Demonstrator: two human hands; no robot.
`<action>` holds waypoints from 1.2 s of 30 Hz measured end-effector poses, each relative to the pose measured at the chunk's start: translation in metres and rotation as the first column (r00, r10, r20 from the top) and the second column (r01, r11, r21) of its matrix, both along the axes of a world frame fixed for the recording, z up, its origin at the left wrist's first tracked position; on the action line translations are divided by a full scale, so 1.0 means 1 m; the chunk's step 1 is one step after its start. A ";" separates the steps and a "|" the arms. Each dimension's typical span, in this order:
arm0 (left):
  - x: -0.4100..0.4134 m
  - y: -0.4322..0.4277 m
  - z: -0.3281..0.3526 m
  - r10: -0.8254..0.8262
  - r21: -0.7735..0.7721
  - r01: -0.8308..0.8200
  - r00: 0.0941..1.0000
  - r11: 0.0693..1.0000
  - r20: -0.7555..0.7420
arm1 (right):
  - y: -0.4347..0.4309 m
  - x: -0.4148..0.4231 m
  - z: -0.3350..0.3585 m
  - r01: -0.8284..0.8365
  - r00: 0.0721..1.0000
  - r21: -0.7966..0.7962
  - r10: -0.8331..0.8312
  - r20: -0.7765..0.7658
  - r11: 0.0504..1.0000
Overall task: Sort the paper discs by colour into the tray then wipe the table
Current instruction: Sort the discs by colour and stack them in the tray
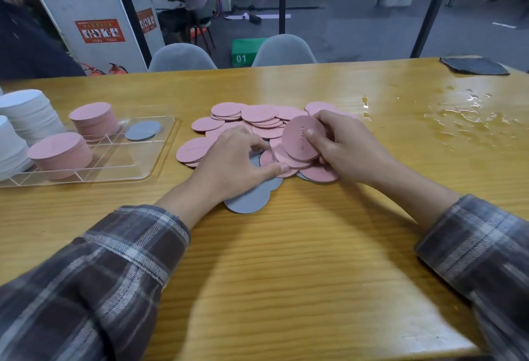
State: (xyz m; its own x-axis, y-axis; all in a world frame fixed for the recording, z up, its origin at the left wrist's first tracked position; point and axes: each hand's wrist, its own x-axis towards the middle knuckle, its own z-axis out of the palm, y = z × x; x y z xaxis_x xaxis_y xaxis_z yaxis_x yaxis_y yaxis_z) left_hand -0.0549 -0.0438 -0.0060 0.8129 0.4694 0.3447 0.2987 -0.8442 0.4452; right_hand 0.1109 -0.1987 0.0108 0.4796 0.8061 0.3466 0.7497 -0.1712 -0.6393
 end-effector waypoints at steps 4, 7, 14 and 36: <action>-0.005 0.001 0.011 0.007 -0.087 -0.006 1.000 0.996 0.001 | -0.001 0.000 0.000 0.007 1.000 -0.005 -0.007 0.006 1.000; -0.009 0.007 0.015 0.025 -0.248 -0.015 0.999 0.969 0.037 | -0.001 -0.002 0.000 0.013 1.000 -0.001 -0.013 0.009 1.000; -0.012 0.013 0.022 0.151 -0.543 -0.037 0.975 0.839 0.166 | -0.001 -0.006 0.002 0.019 1.000 0.004 -0.019 0.013 1.000; 0.005 -0.018 0.016 0.106 -0.615 0.119 0.942 0.779 0.318 | -0.001 -0.012 0.003 -0.105 0.980 -0.015 0.101 -0.170 0.994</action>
State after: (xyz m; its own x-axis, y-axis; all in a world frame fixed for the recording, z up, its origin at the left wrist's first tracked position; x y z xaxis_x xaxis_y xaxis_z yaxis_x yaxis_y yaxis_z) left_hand -0.0501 -0.0623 0.0103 0.7140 0.6652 0.2184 0.0412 -0.3514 0.9353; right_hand 0.0985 -0.2000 0.0142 0.4435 0.8615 0.2473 0.6454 -0.1155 -0.7550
